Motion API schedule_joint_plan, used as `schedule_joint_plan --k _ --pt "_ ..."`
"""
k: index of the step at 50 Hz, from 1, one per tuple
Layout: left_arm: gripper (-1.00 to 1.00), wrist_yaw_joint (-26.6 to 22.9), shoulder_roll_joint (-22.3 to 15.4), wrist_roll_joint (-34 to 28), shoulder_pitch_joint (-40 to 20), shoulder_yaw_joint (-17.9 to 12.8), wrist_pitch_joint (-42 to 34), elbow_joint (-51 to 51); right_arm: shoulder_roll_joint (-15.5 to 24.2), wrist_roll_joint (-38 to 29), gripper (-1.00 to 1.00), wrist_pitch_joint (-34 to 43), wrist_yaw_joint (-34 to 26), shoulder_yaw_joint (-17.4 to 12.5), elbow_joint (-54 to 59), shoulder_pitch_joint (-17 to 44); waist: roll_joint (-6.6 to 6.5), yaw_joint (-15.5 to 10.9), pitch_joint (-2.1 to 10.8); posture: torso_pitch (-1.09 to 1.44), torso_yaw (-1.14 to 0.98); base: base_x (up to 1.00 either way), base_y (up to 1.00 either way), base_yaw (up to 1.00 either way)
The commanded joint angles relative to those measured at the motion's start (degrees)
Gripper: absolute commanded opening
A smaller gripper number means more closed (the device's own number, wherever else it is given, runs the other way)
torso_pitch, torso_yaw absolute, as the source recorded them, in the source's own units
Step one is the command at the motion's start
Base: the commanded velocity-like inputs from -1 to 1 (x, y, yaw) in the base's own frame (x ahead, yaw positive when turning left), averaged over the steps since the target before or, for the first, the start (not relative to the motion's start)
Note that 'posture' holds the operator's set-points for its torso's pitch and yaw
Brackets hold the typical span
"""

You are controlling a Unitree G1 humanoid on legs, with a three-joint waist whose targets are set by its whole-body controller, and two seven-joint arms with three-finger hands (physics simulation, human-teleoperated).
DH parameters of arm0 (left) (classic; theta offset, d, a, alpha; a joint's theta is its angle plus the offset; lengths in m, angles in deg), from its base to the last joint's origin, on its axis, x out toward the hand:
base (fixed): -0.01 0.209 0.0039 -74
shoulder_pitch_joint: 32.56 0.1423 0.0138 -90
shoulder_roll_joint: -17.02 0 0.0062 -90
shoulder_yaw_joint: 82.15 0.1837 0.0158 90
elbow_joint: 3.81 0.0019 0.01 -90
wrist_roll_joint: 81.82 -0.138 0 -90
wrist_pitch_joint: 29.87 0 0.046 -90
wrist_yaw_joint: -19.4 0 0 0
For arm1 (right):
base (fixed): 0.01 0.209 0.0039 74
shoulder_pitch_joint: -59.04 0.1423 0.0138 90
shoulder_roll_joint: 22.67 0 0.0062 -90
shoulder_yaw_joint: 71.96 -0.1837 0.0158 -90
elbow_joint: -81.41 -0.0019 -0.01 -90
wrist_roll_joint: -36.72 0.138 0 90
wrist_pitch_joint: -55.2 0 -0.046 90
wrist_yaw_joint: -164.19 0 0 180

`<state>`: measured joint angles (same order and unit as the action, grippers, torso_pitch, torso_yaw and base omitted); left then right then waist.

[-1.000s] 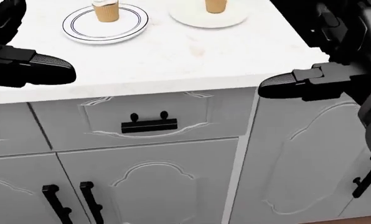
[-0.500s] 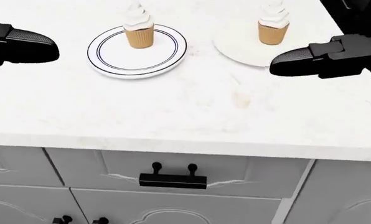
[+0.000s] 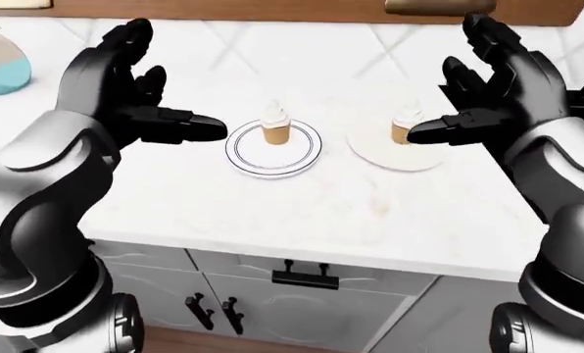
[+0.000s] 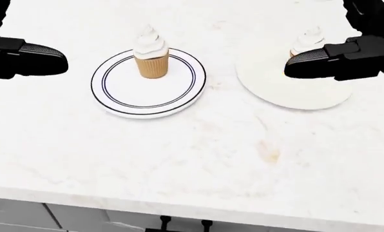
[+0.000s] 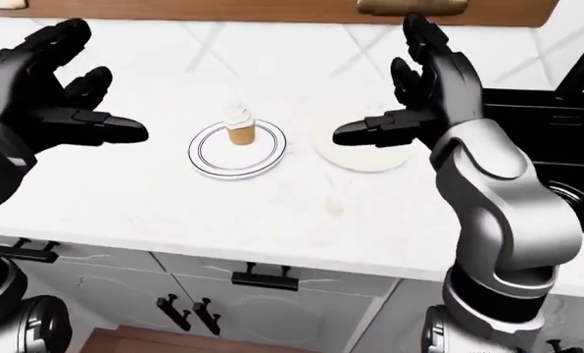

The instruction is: Move the dessert items from the plate to the tray.

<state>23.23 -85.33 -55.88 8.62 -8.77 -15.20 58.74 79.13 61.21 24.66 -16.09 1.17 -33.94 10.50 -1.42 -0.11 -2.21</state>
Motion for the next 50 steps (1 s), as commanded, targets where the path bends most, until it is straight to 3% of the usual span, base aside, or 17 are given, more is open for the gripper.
schedule_joint_plan --k 1,3,4,6,7,8,10,11,15,17,23,27,41,50 --pt "1.00 -0.4 -0.5 -0.1 -2.0 -0.5 2.9 -1.9 1.1 -0.4 1.00 -2.7 0.5 -1.7 -2.1 1.8 0.00 0.2 1.22 0.00 0.00 0.20 -0.03 0.00" --pt "1.00 -0.6 -0.5 -0.5 -1.7 -0.5 3.2 -1.8 0.8 0.2 1.00 -2.7 0.8 -2.0 -2.2 1.7 0.91 -0.1 0.79 0.00 0.00 0.11 -0.10 0.00" --pt "1.00 -0.6 -0.4 -0.5 -1.7 -0.6 3.0 -2.0 0.6 0.5 1.00 -2.8 0.9 -2.1 -2.3 1.7 0.47 0.9 1.57 0.00 0.00 0.00 0.00 -0.64" --pt "1.00 -0.7 -0.4 -0.5 -1.9 -0.8 2.6 -2.3 0.8 1.0 1.00 -2.4 1.2 -2.2 -2.6 1.7 2.82 -0.1 1.54 0.00 0.00 0.00 0.00 -0.81" --pt "1.00 -0.7 -0.5 -0.5 -1.9 -0.8 2.5 -2.3 1.0 1.1 1.00 -2.5 1.3 -2.2 -2.5 1.7 4.61 0.0 1.76 0.00 0.00 0.00 0.00 -0.84" --pt "1.00 -0.9 -0.5 -0.7 -1.8 -0.7 2.7 -2.2 1.1 1.2 1.00 -2.4 1.4 -2.2 -2.5 1.8 3.90 0.6 1.67 0.00 0.00 0.00 0.00 -0.86" --pt "1.00 -1.0 -0.6 -0.7 -1.9 -0.7 2.5 -2.3 1.6 1.3 1.00 -2.5 1.5 -2.1 -2.3 2.4 4.39 -0.9 0.93 0.00 0.00 0.00 -0.09 -0.37" --pt "1.00 -0.9 -0.8 -0.4 -2.5 -1.2 1.3 -2.8 2.0 1.4 1.00 -2.3 1.5 -1.9 -2.4 2.7 2.85 0.5 0.08 0.00 0.00 0.00 0.00 0.00" --pt "1.00 -1.5 -1.2 -0.7 -1.7 -1.3 2.4 -2.4 2.3 1.3 1.00 -2.1 1.2 -1.4 -2.5 3.1 1.72 0.8 -1.45 0.00 0.00 0.00 0.00 0.00" --pt "1.00 -1.8 -1.4 -0.9 -1.4 -1.3 2.7 -2.3 2.5 1.2 1.00 -1.8 0.8 -1.0 -2.1 3.7 -0.40 1.2 -0.80 0.00 0.00 0.00 0.00 0.00" --pt "1.00 -2.3 -1.4 -1.5 -1.2 -1.1 3.0 -2.2 3.7 -0.1 1.00 1.7 -1.6 0.4 -1.8 5.0 1.59 0.7 0.33 0.00 0.00 0.00 0.00 0.00" --pt "1.00 -2.4 -1.1 -1.7 -1.2 -1.1 2.7 -2.6 4.9 -3.0 1.00 4.7 -4.1 2.1 -0.4 7.7 2.20 0.3 0.72 0.00 0.00 0.00 0.00 0.00" --pt "1.00 -2.4 -0.7 -1.4 -1.4 -1.0 3.3 -2.5 4.0 -20.6 1.00 -1.2 -16.0 8.3 19.4 16.2 1.54 0.1 0.67 0.00 0.00 0.00 0.00 0.00" --pt "1.00 -2.2 -0.1 -1.5 0.1 -0.9 3.5 -3.3 0.9 -32.8 1.00 -5.4 -26.5 10.9 28.1 17.1 1.18 0.5 0.49 0.00 0.00 0.00 0.00 0.00"
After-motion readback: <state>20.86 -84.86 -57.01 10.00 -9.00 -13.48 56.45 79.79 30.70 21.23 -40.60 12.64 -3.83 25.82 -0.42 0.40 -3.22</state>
